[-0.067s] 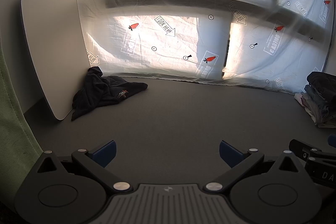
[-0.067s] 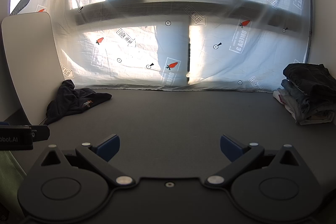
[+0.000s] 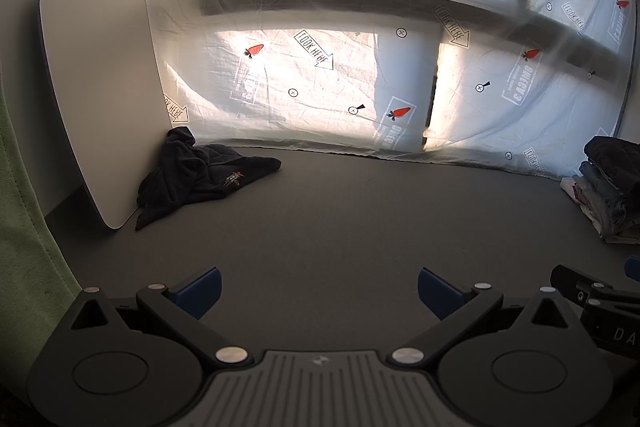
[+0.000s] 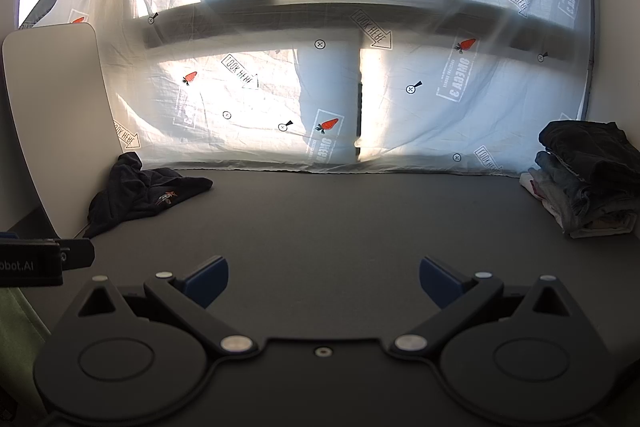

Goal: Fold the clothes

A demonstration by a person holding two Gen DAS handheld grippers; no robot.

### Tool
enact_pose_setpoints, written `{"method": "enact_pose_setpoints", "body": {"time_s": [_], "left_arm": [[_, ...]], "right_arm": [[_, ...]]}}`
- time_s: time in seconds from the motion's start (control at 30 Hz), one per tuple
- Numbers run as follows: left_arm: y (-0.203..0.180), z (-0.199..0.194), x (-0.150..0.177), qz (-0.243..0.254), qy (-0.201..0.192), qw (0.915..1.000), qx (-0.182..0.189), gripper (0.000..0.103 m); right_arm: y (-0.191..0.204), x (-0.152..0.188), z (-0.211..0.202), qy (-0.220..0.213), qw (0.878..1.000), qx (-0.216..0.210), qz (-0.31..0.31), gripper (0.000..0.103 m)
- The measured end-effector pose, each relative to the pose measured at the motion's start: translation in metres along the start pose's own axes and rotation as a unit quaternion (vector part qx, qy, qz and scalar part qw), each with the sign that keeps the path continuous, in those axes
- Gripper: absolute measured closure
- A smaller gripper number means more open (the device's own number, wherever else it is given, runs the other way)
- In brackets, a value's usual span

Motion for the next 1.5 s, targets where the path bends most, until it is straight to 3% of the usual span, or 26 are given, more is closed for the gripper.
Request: {"method": "enact_pose_setpoints", "body": {"time_s": [1.5], "left_arm": [[-0.0062,0.0055,-0.0023,0.001,0.003,1.0000,-0.006,0.000]], "right_arm": [[-0.0030,0.0023,0.0036,0.003,1.000,0.007,-0.003,0.000]]}}
Point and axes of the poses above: each gripper's, at about its wrist camera, not at the fingertips, and z roughly the way its jaws point, y to its left, x to its underside, the point moved 2 cm from there along z, roughly the way its jaws point, and after that the axes turned 15 degrees about -x, right-handed, at the moved point
